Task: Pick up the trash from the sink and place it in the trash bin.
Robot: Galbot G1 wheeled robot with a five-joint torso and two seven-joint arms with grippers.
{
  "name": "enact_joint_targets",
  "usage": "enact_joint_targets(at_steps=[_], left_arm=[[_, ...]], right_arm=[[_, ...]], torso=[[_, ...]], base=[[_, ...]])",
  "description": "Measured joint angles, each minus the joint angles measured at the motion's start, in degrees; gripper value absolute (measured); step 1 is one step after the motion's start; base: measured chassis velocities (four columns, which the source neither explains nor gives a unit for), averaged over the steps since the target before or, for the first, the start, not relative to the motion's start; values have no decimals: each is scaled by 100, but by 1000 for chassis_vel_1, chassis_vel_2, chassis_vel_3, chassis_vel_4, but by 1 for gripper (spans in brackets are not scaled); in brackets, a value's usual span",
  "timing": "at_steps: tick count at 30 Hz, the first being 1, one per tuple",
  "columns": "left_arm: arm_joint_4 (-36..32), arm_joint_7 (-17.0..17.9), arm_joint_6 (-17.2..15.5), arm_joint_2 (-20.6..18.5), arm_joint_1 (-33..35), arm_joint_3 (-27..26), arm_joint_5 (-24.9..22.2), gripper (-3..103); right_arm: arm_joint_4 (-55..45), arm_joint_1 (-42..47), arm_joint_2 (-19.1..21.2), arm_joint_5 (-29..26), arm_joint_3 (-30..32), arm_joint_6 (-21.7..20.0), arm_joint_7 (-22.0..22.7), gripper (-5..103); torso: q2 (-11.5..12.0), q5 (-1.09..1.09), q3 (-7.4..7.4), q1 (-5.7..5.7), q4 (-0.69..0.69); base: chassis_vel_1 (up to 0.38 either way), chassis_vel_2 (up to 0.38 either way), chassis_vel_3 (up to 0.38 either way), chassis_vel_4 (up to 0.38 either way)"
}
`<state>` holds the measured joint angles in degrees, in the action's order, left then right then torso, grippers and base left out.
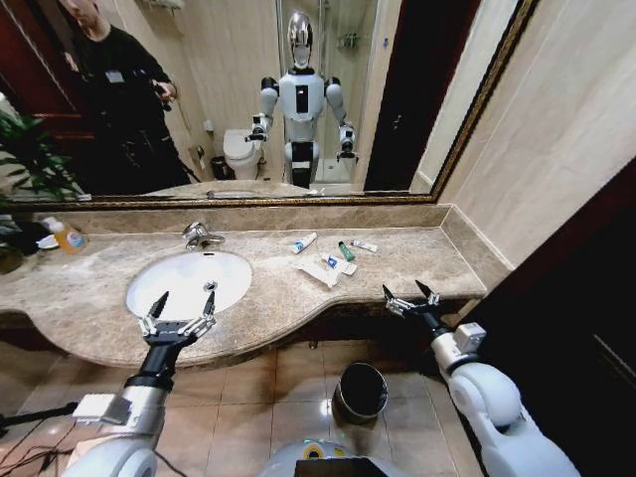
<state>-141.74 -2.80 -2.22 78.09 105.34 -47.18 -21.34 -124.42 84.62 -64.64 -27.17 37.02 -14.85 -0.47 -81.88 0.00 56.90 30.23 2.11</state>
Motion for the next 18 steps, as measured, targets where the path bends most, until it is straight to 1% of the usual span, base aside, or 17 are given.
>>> enact_joint_targets(at_steps=[2,9,12,13,15,18], left_arm=[[0,0,0,0,0,0,0,100],[0,0,0,0,0,0,0,100],[0,0,0,0,0,0,0,100],[0,0,0,0,0,0,0,100],[0,0,0,0,0,0,0,100],[0,0,0,0,0,0,0,100]], right_arm=[[81,-113,58,-92,-16,-51,-59,100],[323,-424,242,-161,-172,-148,-137,100],[449,-562,447,-291,-175,-151,-246,100],[449,-562,447,-291,-175,-151,-246,100],[612,-715,598,-404,-175,-129,-389,100],[752,-815,671,-439,-175,-31,-549,100]], torso=[[0,0,0,0,0],[0,0,0,0,0],[0,0,0,0,0],[0,0,0,0,0],[0,-1,0,0,0],[0,0,0,0,0]], base=[[0,0,0,0],[0,0,0,0],[0,0,0,0],[0,0,0,0],[0,0,0,0],[0,0,0,0]])
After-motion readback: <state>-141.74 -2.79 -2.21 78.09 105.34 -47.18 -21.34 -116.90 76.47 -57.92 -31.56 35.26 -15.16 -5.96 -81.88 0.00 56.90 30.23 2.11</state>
